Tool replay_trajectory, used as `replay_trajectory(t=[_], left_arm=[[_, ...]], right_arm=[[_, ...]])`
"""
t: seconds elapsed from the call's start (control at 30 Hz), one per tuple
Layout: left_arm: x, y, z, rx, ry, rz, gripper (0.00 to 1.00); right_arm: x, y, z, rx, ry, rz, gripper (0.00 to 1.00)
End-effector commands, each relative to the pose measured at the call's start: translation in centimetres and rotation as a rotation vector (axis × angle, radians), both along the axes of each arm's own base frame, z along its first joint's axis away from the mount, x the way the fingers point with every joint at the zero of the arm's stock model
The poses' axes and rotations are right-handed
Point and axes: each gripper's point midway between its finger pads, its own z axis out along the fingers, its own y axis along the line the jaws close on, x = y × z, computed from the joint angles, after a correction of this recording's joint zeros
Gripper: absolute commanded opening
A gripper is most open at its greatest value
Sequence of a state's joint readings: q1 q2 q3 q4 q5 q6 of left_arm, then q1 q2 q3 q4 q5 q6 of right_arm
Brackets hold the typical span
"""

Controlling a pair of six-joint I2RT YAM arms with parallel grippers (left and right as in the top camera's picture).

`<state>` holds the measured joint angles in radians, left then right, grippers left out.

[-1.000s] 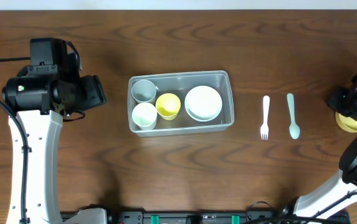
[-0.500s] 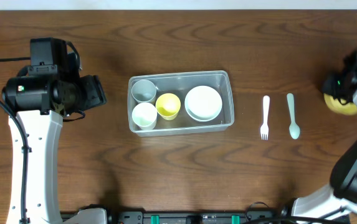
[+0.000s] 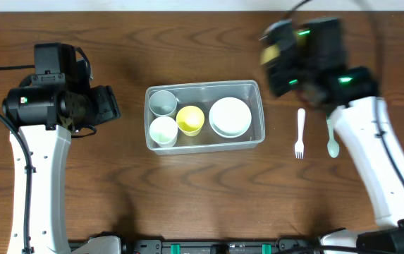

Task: Pack container
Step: 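Carry yellow bowl with right gripper onto white bowls in container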

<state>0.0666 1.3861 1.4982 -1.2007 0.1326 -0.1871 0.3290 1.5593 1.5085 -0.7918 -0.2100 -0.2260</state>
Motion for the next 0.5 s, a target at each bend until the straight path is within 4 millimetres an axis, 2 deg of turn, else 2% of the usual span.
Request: replay_trajectory(t=[0.0, 0.07, 0.2, 0.37, 0.47], left_arm=[[-0.1, 0.0, -0.2, -0.012, 0.008, 0.006, 0.68], [-0.1, 0.0, -0.2, -0.012, 0.008, 0.006, 0.68], [-0.1, 0.0, -0.2, -0.012, 0.008, 0.006, 0.68], [-0.1, 0.0, -0.2, -0.011, 0.008, 0.005, 0.68], [-0.1, 0.0, -0.2, -0.011, 0.008, 0.005, 0.68]], right_arm=[[-1.7, 4.1, -1.6, -0.064, 0.001, 0.172, 0.01], [-2.9, 6.4, -3.1, -0.081, 0.038, 0.236, 0.01], [-4.7, 9.3, -6.6, -0.123, 0.123, 0.318, 0.01], [-6.3, 11.0, -11.1, -0.181, 0.237, 0.373, 0.01], [-6.7, 11.3, -13.0, -0.204, 0.283, 0.385, 0.01]])
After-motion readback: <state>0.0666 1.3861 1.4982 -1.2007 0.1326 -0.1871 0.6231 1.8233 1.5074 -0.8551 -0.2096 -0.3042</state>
